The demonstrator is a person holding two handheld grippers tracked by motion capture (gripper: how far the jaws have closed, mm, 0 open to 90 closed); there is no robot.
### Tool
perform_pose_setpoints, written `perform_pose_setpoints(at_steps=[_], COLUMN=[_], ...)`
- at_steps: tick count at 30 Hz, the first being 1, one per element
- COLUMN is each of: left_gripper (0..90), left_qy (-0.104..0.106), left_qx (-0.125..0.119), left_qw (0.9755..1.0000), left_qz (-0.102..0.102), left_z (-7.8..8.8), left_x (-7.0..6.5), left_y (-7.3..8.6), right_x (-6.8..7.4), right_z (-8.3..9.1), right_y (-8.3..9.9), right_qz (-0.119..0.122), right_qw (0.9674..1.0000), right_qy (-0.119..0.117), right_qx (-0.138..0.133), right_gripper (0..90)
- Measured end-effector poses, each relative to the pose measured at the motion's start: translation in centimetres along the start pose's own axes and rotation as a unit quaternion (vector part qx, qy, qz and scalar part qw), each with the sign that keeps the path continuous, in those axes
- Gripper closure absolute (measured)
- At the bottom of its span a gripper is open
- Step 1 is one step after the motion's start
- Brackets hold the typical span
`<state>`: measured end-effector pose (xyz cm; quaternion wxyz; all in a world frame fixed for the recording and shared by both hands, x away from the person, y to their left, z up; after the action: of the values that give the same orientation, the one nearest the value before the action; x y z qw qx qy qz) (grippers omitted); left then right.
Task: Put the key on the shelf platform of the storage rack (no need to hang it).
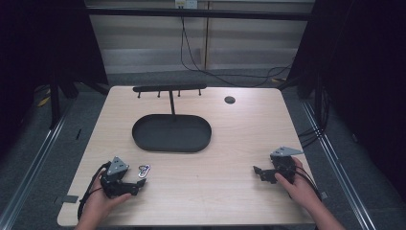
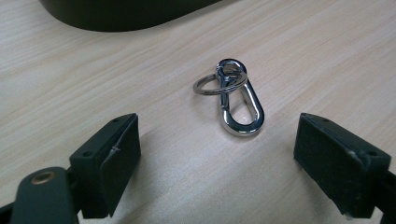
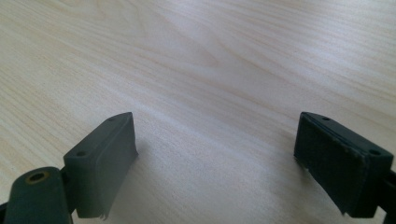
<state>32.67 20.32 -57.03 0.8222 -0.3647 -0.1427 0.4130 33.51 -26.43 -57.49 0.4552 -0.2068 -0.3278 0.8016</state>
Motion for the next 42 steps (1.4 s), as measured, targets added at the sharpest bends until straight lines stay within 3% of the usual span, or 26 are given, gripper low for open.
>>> perform_pose_setpoints(at_steps=[6,11,12,13,14,16,19,24,37,42], left_gripper=[15.2,20.5,21.6,22.7,24.1,26.9,27.2,30.1,35.2,37.4], left_qy=[-0.001,0.009,0.011,0.011,0.023,0.019,0.024,0.026,0.027,0.031], left_qx=[0.001,0.037,0.055,0.055,0.074,0.080,0.081,0.103,0.109,0.132], left_qw=[1.0000,0.9993,0.9984,0.9984,0.9970,0.9966,0.9964,0.9942,0.9929,0.9898], left_qz=[0.002,-0.002,-0.002,-0.002,0.002,0.005,0.009,0.016,0.038,0.045], left_z=[0.1,0.5,0.7,0.7,0.9,1.1,1.2,1.7,2.6,2.4], left_x=[-0.1,-0.5,-0.5,-0.5,-0.6,-0.5,-0.7,-1.1,-1.9,-2.4], left_y=[0.0,0.0,0.0,0.0,-0.1,-0.3,-0.5,-1.1,-3.0,-3.3], right_x=[0.0,0.0,0.0,0.0,0.0,0.0,0.0,0.0,0.0,0.0], right_z=[0.0,0.0,0.0,0.0,0.0,0.0,0.0,0.0,0.0,0.0], right_y=[0.0,0.0,0.0,0.0,0.0,0.0,0.0,0.0,0.0,0.0], right_qz=[-0.001,0.000,-0.001,-0.001,0.001,-0.001,0.000,-0.001,-0.002,-0.001], right_qw=[1.0000,1.0000,1.0000,1.0000,1.0000,1.0000,1.0000,1.0000,1.0000,1.0000], right_qy=[0.000,0.000,0.000,0.000,0.000,0.000,0.000,0.000,0.000,0.000], right_qx=[0.000,-0.001,0.000,0.000,-0.001,0.000,-0.001,0.000,0.000,0.000], right_gripper=[12.5,12.5,12.5,12.5,12.5,12.5,12.5,12.5,12.5,12.5])
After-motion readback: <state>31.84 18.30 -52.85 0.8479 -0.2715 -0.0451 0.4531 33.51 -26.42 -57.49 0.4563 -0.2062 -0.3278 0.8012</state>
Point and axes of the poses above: each handheld gripper's, and its own axes: z roughly backward along the jaws, y roughly out of its underside, x roughly to its left, the point moved 9 cm from there along -z, roughly forward along the jaws, and after that the axes turned 4 degrees about z, right-handed, at the moved point
